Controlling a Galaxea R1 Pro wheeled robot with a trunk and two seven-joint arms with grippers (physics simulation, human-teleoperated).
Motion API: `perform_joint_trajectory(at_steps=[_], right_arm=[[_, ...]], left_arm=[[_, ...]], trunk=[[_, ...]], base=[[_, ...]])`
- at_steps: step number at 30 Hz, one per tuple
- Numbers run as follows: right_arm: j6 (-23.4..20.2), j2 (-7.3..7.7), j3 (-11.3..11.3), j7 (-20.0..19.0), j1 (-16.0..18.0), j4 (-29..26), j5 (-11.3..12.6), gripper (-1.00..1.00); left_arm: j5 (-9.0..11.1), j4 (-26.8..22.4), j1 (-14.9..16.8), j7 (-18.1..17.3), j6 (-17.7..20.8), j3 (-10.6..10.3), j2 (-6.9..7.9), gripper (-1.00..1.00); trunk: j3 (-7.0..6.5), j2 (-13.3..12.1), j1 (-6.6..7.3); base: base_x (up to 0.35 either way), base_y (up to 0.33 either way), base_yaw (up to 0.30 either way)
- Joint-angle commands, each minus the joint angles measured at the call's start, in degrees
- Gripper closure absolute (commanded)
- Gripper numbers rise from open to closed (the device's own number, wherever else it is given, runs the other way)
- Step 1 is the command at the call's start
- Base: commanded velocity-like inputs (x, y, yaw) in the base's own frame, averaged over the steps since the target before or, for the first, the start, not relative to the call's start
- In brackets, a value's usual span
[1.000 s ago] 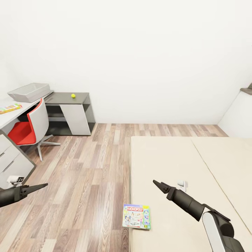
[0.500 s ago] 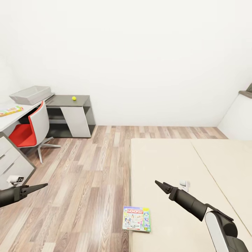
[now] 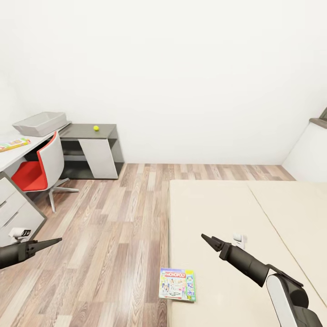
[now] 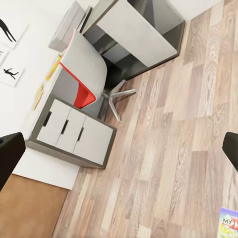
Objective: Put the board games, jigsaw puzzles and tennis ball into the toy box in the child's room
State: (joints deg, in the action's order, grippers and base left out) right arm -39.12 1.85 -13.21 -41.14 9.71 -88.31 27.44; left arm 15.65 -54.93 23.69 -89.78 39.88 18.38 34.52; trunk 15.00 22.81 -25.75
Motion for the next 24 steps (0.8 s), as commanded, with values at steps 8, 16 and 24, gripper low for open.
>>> perform_joint_trajectory(at_steps=[8,16,24], right_arm=[[-0.6,0.0,0.0,0.0,0.0,0.0,0.2,-1.0],[-0.6,0.0,-0.1,0.0,0.0,0.1,0.4,-1.0],[-0.6,0.0,-0.1,0.0,0.0,0.1,0.4,-1.0]], left_arm=[[0.0,0.0,0.0,-0.2,0.6,0.0,0.02,-1.0],[0.0,0.0,0.0,-0.2,0.6,0.0,0.02,-1.0],[0.0,0.0,0.0,-0.2,0.6,0.0,0.02,-1.0]], trunk=[[0.1,0.1,-0.03],[0.1,0.1,-0.03],[0.1,0.1,-0.03]], base=[[0.0,0.0,0.0],[0.0,0.0,0.0],[0.0,0.001,0.0]])
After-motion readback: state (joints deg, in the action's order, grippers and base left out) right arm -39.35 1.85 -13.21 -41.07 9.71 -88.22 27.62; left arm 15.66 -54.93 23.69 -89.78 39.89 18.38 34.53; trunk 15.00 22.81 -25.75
